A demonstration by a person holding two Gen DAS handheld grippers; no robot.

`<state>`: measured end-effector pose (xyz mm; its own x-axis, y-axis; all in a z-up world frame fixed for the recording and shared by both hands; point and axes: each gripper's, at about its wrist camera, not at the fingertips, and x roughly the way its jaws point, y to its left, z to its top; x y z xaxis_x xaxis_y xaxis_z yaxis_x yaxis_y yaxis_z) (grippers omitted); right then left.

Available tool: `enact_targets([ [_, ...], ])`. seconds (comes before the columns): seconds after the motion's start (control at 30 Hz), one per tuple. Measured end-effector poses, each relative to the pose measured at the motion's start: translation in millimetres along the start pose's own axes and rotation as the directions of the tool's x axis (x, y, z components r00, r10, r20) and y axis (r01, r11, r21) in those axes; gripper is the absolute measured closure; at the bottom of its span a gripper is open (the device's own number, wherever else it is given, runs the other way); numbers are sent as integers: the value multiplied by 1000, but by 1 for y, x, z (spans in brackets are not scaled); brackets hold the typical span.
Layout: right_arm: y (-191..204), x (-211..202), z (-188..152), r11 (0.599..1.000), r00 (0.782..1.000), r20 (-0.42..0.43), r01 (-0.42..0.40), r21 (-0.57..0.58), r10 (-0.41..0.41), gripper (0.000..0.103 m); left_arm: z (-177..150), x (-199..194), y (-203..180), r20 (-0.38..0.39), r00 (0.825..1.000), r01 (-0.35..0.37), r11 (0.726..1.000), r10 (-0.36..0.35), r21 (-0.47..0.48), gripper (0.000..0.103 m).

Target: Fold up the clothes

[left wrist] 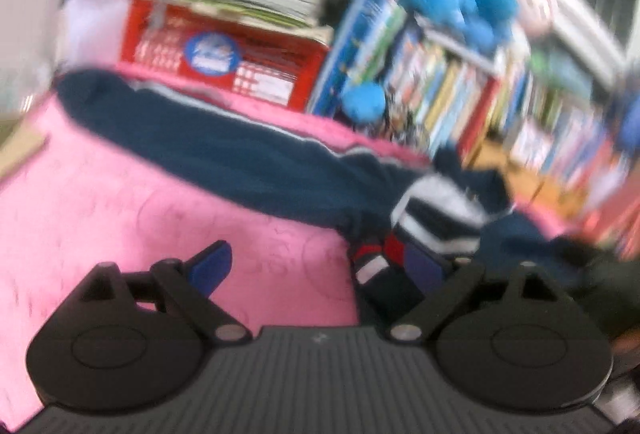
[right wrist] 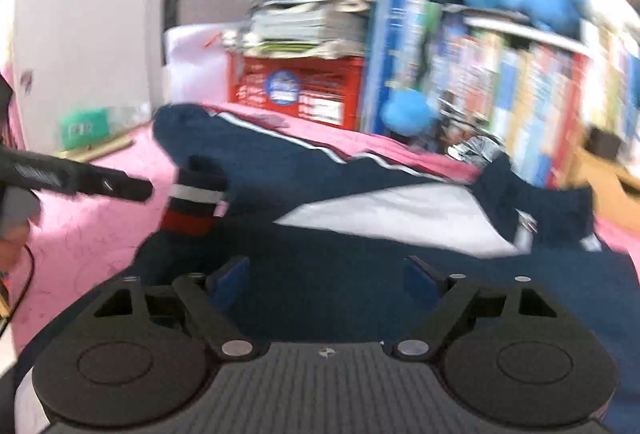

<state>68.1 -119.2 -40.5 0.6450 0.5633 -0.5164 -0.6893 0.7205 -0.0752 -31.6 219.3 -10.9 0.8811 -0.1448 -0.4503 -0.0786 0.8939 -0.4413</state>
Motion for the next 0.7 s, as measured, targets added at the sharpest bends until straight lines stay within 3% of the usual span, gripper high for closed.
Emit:
enact_targets([
  [0.07, 32, 11, 2, 996, 1000, 17, -14, -92, 15, 25, 0, -12, 11, 5, 996, 88, 989, -89, -122, 7],
  [0.2, 82, 14, 2, 956, 993, 60, -77, -282, 97, 25, -7, -20, 23, 3, 970, 231, 926, -241, -298, 6],
  [0.23, 91, 11, 0, 943, 989, 61, -107, -315, 132, 25, -9, -19, 23, -1, 970, 231, 922, -243, -311, 6],
  [0.33, 99, -3, -8, 921, 984, 49, -140, -363, 169, 24, -13, -12, 23, -22, 988, 141, 945, -155, -295, 6],
  [0.43, 80, -23, -18, 939, 993, 49, -86, -332, 109, 20, -16, -4, 18, -53, 996, 56, 964, -72, -262, 6],
  [0.57, 32, -55, -36, 963, 998, 32, 65, -262, -58, 17, -23, 5, 12, -75, 996, 25, 975, -42, -220, 5],
  [0.63, 6, -72, -50, 951, 984, 9, 177, -255, -180, 15, -25, 8, 9, -65, 998, 4, 983, -16, -184, 17],
  [0.67, -7, -80, -57, 938, 970, -5, 233, -258, -242, 15, -25, 10, 8, -73, 997, -4, 983, -10, -182, 54],
  [0.7, -21, -88, -65, 921, 952, -24, 289, -261, -306, 14, -26, 13, 7, -90, 996, -8, 982, -9, -191, 74],
])
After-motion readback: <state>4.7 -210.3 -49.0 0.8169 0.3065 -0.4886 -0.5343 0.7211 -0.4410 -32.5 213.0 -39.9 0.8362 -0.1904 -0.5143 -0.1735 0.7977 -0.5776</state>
